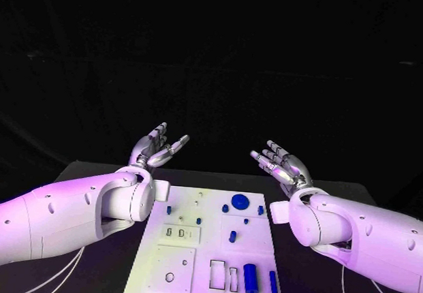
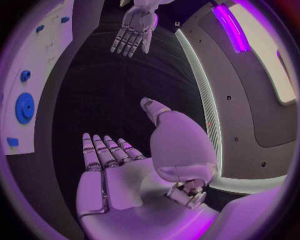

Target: Assemble the parts on the task board

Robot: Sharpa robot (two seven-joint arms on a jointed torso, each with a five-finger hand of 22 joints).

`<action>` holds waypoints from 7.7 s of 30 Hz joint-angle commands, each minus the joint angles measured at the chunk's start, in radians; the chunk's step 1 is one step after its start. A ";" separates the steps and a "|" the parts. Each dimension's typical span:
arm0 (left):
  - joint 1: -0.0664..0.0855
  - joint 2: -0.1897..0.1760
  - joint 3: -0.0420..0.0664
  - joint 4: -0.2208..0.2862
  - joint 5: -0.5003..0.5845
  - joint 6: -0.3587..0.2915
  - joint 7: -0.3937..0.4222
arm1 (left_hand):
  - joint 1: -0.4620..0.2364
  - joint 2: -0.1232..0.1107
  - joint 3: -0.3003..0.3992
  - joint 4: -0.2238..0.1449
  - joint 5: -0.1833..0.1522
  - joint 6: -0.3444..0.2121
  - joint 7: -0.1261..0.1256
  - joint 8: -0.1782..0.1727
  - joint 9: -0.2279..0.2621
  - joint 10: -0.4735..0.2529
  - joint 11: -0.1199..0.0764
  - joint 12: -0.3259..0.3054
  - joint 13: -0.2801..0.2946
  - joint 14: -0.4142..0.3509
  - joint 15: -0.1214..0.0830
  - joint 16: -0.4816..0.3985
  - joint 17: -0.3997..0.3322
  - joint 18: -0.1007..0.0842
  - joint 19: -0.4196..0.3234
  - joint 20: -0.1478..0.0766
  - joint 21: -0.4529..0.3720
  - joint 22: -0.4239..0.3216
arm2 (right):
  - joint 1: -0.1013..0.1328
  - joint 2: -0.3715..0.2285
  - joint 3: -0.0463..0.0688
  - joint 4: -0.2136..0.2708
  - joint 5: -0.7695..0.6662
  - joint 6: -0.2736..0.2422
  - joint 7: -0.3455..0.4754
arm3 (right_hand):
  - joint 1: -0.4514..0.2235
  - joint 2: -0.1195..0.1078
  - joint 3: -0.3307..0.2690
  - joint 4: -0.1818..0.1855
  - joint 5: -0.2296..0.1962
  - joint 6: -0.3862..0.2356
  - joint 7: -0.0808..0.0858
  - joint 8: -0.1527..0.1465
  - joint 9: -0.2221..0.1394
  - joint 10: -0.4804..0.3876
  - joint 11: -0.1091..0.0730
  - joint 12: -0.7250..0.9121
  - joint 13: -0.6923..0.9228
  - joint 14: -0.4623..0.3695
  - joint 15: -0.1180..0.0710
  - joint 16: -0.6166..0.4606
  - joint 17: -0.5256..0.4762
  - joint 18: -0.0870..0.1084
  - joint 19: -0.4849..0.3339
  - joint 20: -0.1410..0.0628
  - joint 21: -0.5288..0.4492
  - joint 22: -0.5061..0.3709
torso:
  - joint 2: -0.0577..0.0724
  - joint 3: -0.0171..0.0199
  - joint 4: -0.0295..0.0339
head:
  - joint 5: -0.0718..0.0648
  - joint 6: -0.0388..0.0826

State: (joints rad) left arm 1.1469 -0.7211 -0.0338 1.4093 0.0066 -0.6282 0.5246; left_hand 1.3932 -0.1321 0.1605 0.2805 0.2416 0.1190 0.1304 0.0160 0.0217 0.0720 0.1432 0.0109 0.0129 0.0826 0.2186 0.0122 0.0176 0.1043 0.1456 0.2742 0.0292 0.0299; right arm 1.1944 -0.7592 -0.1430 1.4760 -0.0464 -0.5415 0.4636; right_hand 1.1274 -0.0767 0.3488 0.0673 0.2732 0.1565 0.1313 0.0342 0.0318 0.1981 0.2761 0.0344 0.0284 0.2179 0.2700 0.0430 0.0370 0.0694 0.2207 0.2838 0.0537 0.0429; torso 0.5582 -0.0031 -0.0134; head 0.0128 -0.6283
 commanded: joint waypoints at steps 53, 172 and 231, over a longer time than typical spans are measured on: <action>0.031 -0.196 0.014 0.238 -0.081 0.296 -0.010 | 0.081 -0.040 0.228 -0.082 -0.006 0.716 0.105 0.231 0.140 0.923 0.038 0.091 0.051 0.916 -0.091 0.307 0.198 0.076 0.750 -0.052 0.407 0.158 | 0.127 0.072 -0.019 -0.072 -1.587 0.337 -0.517 | 0.165 -0.204 0.103 -0.021 0.010 0.854 0.035 0.170 0.181 1.012 -0.181 0.031 0.074 1.281 -0.259 1.225 1.063 0.050 1.060 -0.176 1.076 0.850 | 0.174 -0.0272 0.0472 | -0.048 -0.018; 0.050 -0.204 0.016 0.242 -0.074 0.311 -0.058 | 0.074 -0.037 0.234 -0.083 -0.004 0.709 0.111 0.222 0.136 0.917 0.043 0.074 0.051 0.911 -0.087 0.299 0.204 0.076 0.744 -0.049 0.407 0.156 | 0.105 0.279 -0.014 -0.231 -1.611 0.103 -0.611 | 0.171 -0.196 0.185 -0.010 -0.156 0.759 0.041 0.163 0.346 0.895 -0.165 0.032 0.073 1.255 -0.242 1.307 1.049 0.045 1.024 -0.152 1.174 1.008 | 0.229 -0.0497 0.0908 | -0.049 -0.010; 0.050 -0.202 0.015 0.209 -0.072 0.322 -0.060 | 0.074 -0.036 0.237 -0.086 -0.005 0.709 0.111 0.220 0.135 0.918 0.043 0.069 0.052 0.909 -0.086 0.297 0.206 0.076 0.742 -0.049 0.408 0.155 | 0.108 -0.039 -0.009 -0.054 -1.212 0.238 -0.685 | 0.346 -0.099 -0.313 0.223 -0.004 0.712 0.021 0.208 0.389 1.261 -0.208 1.383 1.368 1.331 -0.273 1.501 1.421 -0.015 1.212 -0.179 1.357 1.323 | 0.215 -0.0397 0.0634 | -0.048 -0.020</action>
State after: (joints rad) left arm 1.1956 -0.9244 -0.0197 1.6158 -0.0684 -0.3251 0.4594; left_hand 1.4749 -0.1727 0.3908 0.1958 0.2414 0.8293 0.2122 0.2424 0.1581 0.9884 0.1807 0.0834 0.0635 0.9918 0.1272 0.3134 0.2231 0.1702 0.8937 0.2218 0.4319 0.1865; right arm 1.3031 -0.8001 -0.1522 1.4246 -1.2651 -0.3209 -0.2149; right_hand 1.4776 -0.1852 0.0304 0.2910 0.2656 0.8613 0.1531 0.2360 0.4197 1.4527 0.0679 1.4146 1.3081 1.4665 -0.0072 1.5389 1.3080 0.0613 1.4272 0.1073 1.4059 1.3079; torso 0.7739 -0.0426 0.0504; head -0.0356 -0.6473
